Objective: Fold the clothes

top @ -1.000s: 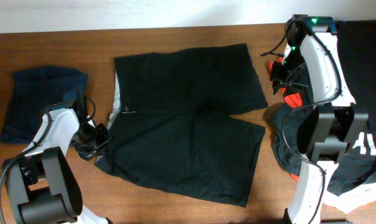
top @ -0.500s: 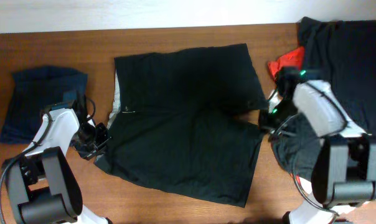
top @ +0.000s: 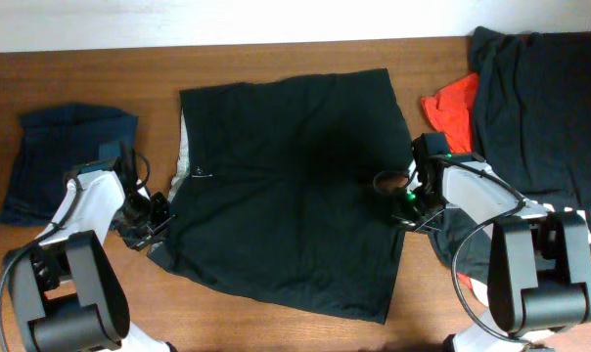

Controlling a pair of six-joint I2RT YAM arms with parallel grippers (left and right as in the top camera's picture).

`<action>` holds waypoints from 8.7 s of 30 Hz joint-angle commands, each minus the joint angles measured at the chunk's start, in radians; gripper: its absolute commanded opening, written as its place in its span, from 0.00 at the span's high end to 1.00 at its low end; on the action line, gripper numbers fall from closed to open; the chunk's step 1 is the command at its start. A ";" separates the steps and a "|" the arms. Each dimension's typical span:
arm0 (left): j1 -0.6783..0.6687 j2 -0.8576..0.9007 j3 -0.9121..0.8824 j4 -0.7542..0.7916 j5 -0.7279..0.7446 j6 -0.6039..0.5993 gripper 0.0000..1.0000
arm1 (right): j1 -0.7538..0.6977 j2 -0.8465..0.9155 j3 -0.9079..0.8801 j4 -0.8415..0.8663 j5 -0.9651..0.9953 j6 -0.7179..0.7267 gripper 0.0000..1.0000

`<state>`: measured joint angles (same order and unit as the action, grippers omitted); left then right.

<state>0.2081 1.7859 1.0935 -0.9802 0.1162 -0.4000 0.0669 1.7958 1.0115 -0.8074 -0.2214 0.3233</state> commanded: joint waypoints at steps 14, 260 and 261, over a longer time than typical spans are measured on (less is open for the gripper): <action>-0.136 -0.019 -0.003 0.377 0.132 0.012 0.95 | -0.061 0.047 0.179 0.281 0.248 0.007 0.63; -0.484 0.041 0.766 -0.256 0.435 0.236 0.99 | 0.208 0.273 0.385 -0.195 0.033 -0.229 0.68; -0.511 0.049 0.766 -0.233 0.434 0.221 0.99 | 0.208 0.273 0.385 -0.202 0.034 -0.229 0.68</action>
<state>-0.2226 1.8267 1.8381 -1.2755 0.4969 -0.1043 0.2638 2.0731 1.4170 -0.9939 -0.1654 0.0780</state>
